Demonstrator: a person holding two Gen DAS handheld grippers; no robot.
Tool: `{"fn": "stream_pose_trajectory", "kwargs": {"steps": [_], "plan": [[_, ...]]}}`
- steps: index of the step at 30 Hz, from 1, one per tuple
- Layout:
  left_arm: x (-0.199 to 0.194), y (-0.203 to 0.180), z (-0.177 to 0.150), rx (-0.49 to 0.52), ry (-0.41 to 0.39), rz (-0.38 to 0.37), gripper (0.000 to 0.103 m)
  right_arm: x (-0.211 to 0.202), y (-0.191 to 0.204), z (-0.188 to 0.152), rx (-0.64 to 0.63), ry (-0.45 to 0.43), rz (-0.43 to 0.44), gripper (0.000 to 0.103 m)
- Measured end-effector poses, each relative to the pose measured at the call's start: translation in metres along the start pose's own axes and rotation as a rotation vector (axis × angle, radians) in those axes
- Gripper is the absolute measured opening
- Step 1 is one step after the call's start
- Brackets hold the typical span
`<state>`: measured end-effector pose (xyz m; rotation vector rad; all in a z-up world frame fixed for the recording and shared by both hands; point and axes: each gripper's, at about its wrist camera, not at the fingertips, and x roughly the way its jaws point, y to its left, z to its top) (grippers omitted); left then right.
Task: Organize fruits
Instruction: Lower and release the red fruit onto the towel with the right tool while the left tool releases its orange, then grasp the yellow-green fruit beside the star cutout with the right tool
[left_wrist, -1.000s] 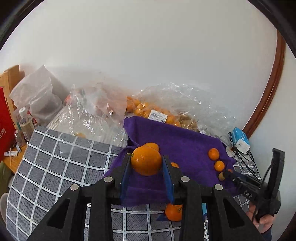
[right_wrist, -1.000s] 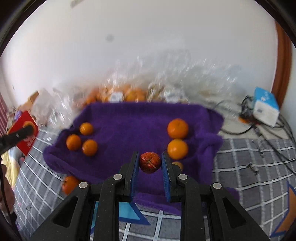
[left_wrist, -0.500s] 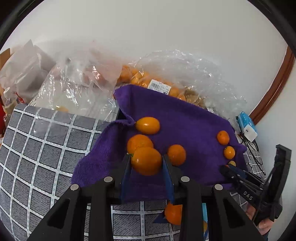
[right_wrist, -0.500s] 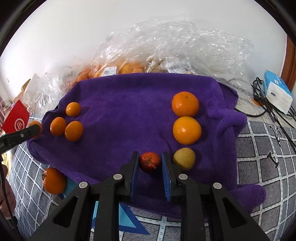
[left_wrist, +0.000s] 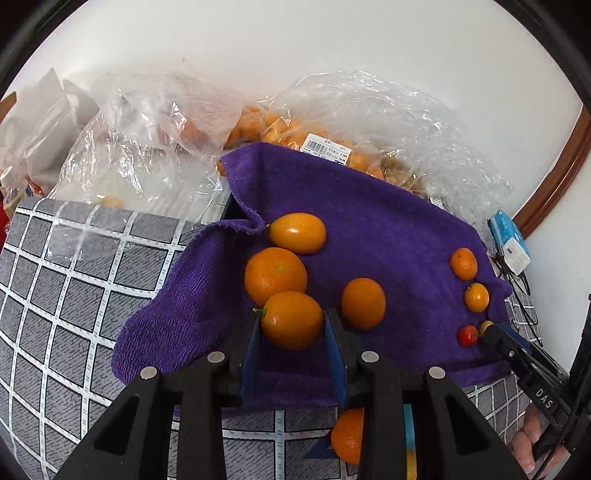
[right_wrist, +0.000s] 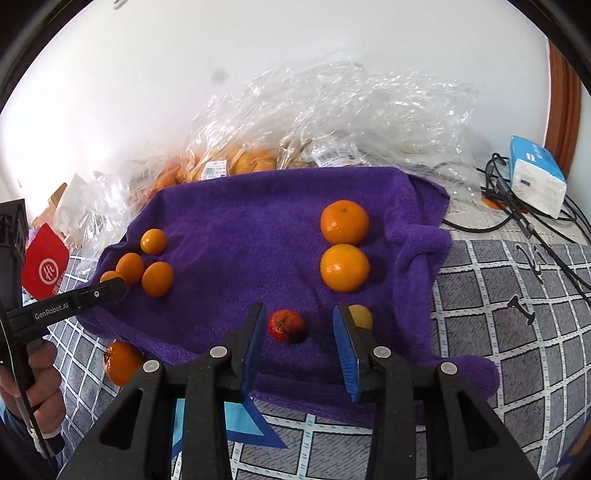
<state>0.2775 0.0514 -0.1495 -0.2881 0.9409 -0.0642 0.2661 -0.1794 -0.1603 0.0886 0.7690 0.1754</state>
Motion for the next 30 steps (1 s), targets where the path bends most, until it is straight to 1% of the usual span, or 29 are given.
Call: {"fn": "stream_pose_trajectory", "kwargs": {"steps": [5, 7, 11, 14, 16, 19, 23, 27, 30], "plan": [[-0.004, 0.003, -0.001, -0.007, 0.001, -0.002, 0.032, -0.007, 0.000, 0.000, -0.001, -0.016, -0.002, 0.037], [-0.009, 0.004, -0.002, -0.005, -0.001, 0.003, 0.036, -0.011, 0.001, -0.001, -0.001, -0.019, -0.004, 0.037], [-0.025, 0.011, -0.008, 0.007, -0.024, 0.021, 0.037, -0.022, 0.006, -0.004, -0.002, -0.025, -0.021, 0.037], [-0.040, 0.021, -0.013, -0.013, -0.047, 0.002, 0.038, -0.036, 0.013, -0.008, -0.017, -0.044, -0.038, 0.037], [-0.048, 0.025, -0.017, -0.021, -0.056, 0.011, 0.038, -0.045, 0.019, -0.012, -0.023, -0.054, -0.051, 0.037], [-0.061, 0.033, -0.027, -0.018, -0.074, 0.003, 0.038, -0.054, 0.027, -0.019, -0.029, -0.060, -0.060, 0.037], [-0.069, 0.043, -0.047, -0.002, -0.084, 0.041, 0.038, -0.059, 0.040, -0.031, -0.045, -0.054, -0.059, 0.037], [-0.069, 0.057, -0.068, -0.022, -0.076, 0.046, 0.038, -0.055, 0.055, -0.048, -0.059, -0.017, -0.022, 0.037], [-0.065, 0.067, -0.083, -0.035, -0.060, 0.071, 0.038, -0.050, 0.071, -0.064, -0.085, 0.010, 0.002, 0.037]]}}
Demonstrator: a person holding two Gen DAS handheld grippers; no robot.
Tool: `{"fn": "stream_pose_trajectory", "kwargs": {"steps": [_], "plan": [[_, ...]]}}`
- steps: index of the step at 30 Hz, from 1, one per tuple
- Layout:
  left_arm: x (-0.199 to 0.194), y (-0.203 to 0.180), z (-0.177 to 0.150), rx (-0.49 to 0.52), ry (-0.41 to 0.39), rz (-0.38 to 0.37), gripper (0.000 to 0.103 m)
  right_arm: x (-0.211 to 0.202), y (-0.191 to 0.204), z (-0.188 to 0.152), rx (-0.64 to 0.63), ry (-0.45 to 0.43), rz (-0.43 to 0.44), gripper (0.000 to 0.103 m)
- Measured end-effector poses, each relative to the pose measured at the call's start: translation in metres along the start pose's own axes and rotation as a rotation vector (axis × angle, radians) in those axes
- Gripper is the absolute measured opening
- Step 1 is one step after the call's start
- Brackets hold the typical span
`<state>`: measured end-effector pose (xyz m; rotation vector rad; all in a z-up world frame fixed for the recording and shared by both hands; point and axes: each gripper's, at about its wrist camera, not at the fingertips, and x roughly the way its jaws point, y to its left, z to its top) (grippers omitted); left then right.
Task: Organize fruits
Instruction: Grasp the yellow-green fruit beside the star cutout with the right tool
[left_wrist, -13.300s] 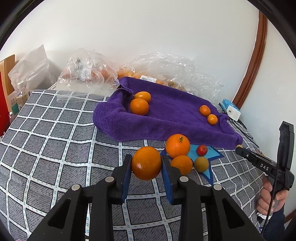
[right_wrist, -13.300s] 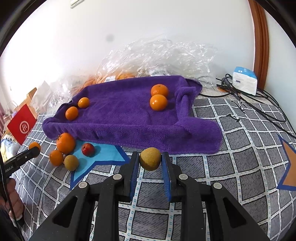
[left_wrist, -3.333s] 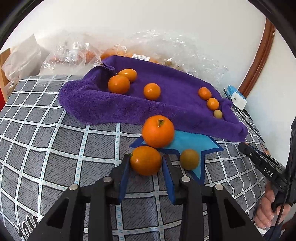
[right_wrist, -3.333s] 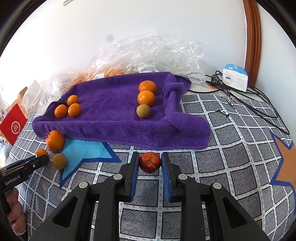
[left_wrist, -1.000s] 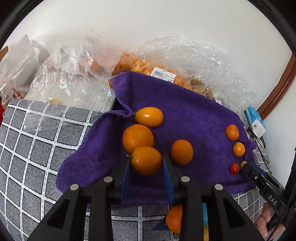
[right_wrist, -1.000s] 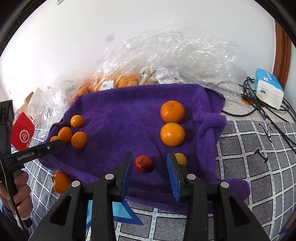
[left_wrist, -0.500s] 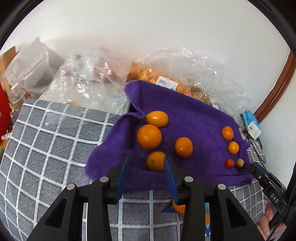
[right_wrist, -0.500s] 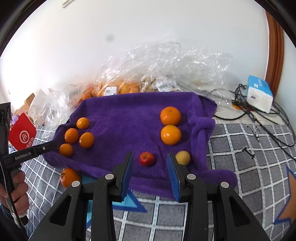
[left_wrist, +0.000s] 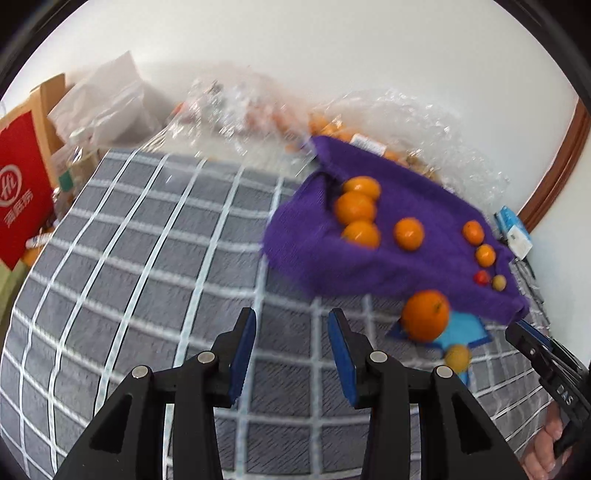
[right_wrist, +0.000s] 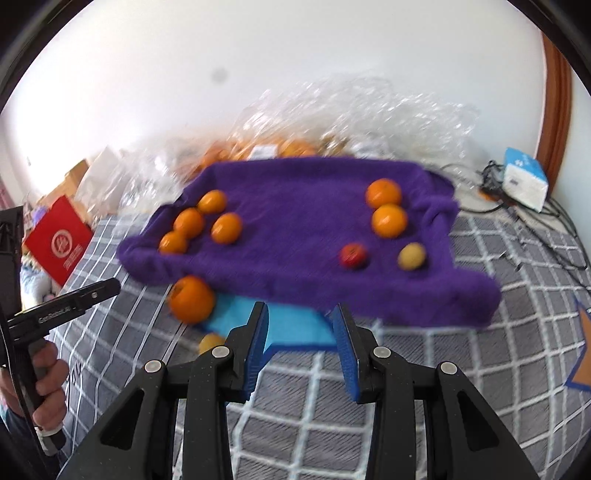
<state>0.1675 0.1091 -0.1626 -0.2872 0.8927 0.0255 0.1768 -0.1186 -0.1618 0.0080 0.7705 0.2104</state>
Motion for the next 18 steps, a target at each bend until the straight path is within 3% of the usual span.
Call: {"fn": "stream_pose_trajectory", "kwargs": {"steps": [7, 18], "plan": [[0.000, 0.010, -0.015, 0.012, -0.019, 0.020, 0.038, 0.007, 0.031, -0.014, -0.038, 0.011, 0.076, 0.037], [-0.004, 0.009, -0.024, 0.025, -0.062, 0.008, 0.038, 0.042, 0.052, -0.017, -0.072, 0.088, 0.059, 0.033]]}}
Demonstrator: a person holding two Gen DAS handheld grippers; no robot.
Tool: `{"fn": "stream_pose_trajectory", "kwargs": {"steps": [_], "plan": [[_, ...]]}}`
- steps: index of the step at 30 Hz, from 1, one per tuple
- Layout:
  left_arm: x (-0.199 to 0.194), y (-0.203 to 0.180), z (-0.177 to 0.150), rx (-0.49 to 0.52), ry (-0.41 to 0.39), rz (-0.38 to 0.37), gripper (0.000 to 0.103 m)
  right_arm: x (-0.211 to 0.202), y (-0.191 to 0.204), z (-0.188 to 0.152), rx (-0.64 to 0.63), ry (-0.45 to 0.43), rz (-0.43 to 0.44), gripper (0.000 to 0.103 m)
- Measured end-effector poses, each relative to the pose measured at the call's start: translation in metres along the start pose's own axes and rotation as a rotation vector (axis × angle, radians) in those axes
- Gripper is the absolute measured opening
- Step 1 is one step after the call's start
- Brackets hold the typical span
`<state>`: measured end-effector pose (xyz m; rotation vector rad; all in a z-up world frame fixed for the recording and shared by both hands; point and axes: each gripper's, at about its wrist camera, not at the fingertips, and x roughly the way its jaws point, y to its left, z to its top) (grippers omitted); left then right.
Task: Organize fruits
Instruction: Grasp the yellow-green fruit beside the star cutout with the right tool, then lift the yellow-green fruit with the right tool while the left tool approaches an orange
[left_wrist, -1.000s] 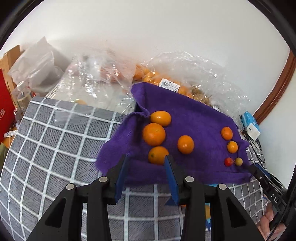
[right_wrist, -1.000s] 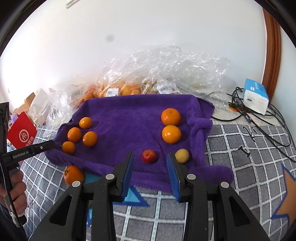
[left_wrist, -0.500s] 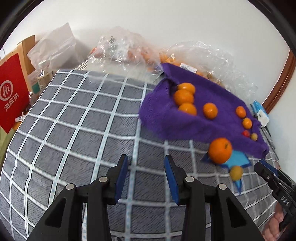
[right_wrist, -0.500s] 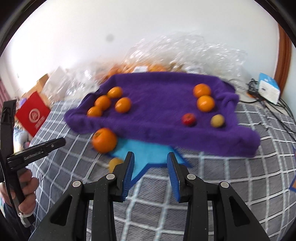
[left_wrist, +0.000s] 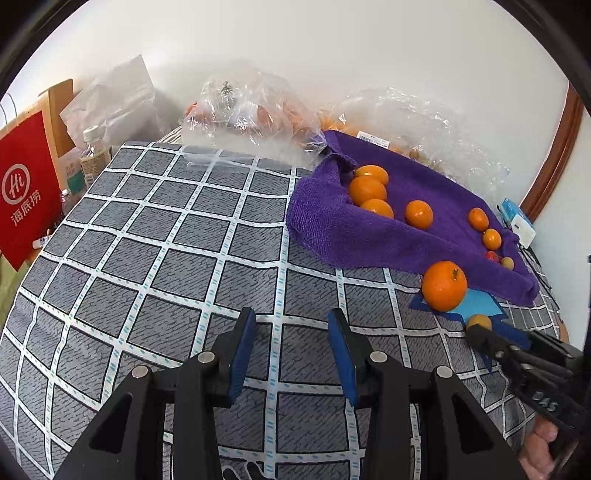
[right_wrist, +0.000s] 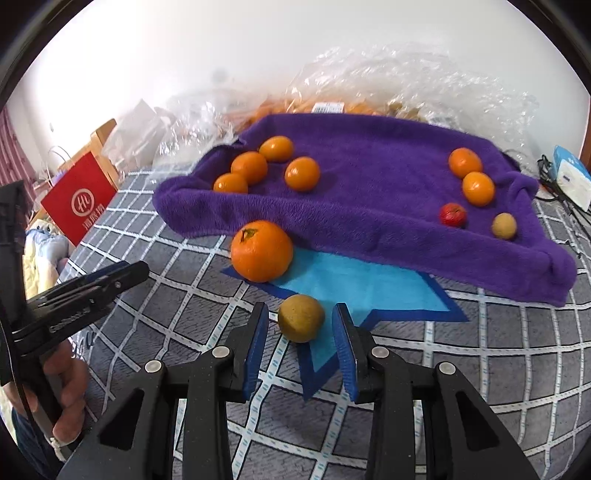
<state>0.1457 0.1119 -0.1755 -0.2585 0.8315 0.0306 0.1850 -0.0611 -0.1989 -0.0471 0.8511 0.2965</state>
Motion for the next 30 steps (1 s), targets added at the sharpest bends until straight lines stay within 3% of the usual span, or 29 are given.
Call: {"fn": "stream_pose_trajectory", "kwargs": {"steps": [3, 8, 17, 22, 30], "plan": [[-0.003, 0.003, -0.001, -0.017, -0.009, -0.011, 0.038, 0.005, 0.004, 0.000, -0.018, -0.010, -0.036, 0.027], [-0.002, 0.003, -0.001, -0.013, -0.005, -0.023, 0.038, -0.006, 0.001, -0.001, -0.029, -0.050, -0.075, 0.027], [0.001, 0.001, -0.001, 0.003, 0.007, -0.013, 0.038, -0.047, -0.059, -0.008, 0.010, -0.108, -0.158, 0.027], [0.002, 0.001, -0.001, 0.009, 0.008, -0.008, 0.038, -0.050, -0.092, -0.013, 0.069, -0.078, -0.185, 0.027], [0.002, 0.001, -0.001, 0.001, 0.006, -0.003, 0.038, -0.052, -0.111, -0.021, 0.119, -0.127, -0.196, 0.027]]}}
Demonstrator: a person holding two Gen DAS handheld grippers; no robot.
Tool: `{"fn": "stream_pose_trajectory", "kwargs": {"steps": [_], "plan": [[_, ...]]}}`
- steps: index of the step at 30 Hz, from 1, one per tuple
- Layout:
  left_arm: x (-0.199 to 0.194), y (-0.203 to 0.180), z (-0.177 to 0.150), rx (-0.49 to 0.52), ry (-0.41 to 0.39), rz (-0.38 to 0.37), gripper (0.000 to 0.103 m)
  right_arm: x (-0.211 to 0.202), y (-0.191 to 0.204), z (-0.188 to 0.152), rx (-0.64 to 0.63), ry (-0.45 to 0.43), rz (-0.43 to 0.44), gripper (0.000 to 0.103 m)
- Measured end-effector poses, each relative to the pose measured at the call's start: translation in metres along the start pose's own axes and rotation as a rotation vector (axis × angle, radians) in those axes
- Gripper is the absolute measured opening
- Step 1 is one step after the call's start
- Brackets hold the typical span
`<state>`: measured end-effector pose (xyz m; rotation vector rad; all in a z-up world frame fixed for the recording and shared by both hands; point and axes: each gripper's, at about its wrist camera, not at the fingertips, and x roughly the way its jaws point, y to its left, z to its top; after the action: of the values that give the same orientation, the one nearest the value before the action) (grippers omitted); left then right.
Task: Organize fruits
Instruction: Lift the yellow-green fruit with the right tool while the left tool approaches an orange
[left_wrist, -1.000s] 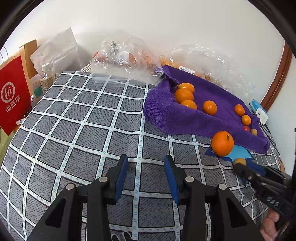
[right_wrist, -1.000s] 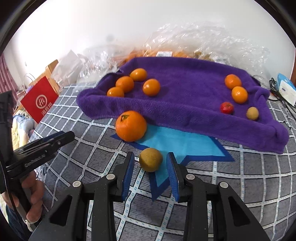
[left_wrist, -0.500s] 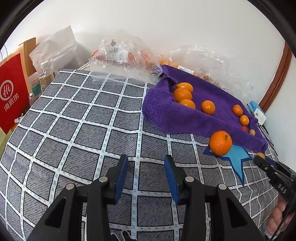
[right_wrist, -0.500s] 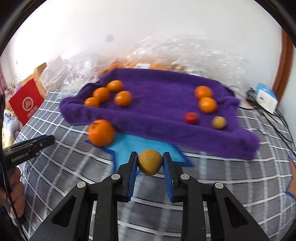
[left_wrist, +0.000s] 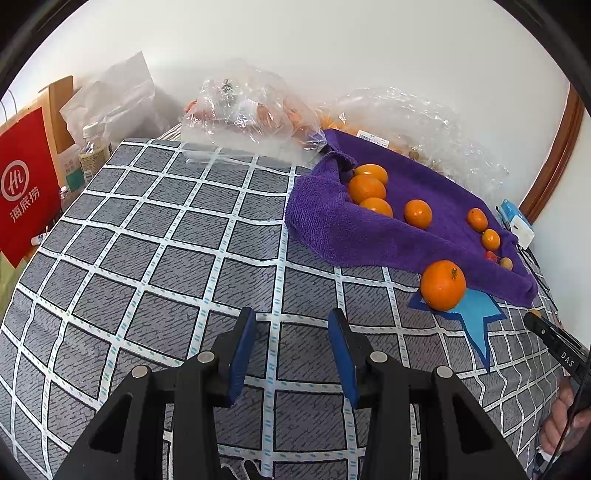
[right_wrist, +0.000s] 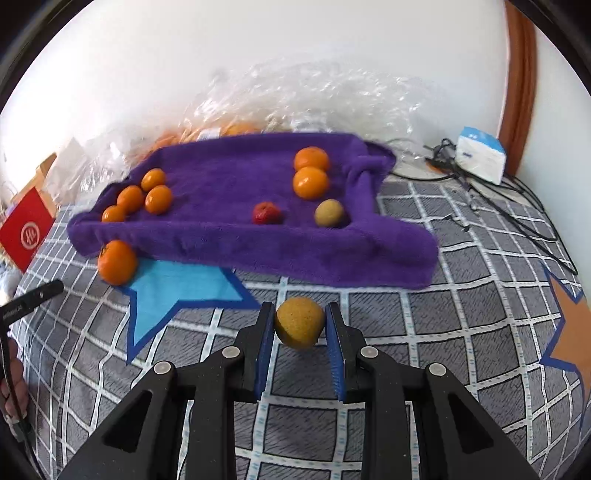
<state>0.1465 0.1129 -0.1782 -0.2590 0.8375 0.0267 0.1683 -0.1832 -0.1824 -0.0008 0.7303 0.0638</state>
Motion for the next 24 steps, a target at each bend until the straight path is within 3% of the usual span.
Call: {"fn": "stream_pose_trajectory", "kwargs": {"steps": [17, 21, 24], "plan": [[0.001, -0.016, -0.001, 0.085, 0.035, 0.041, 0.038, -0.004, -0.013, -0.001, 0.047, -0.021, 0.004, 0.027], [-0.001, -0.016, 0.001, 0.059, 0.069, 0.009, 0.038, -0.006, -0.016, -0.003, 0.062, -0.022, 0.009, 0.027], [-0.006, -0.029, 0.002, 0.096, 0.083, -0.028, 0.038, -0.005, -0.019, -0.003, 0.077, -0.008, 0.012, 0.027]]}}
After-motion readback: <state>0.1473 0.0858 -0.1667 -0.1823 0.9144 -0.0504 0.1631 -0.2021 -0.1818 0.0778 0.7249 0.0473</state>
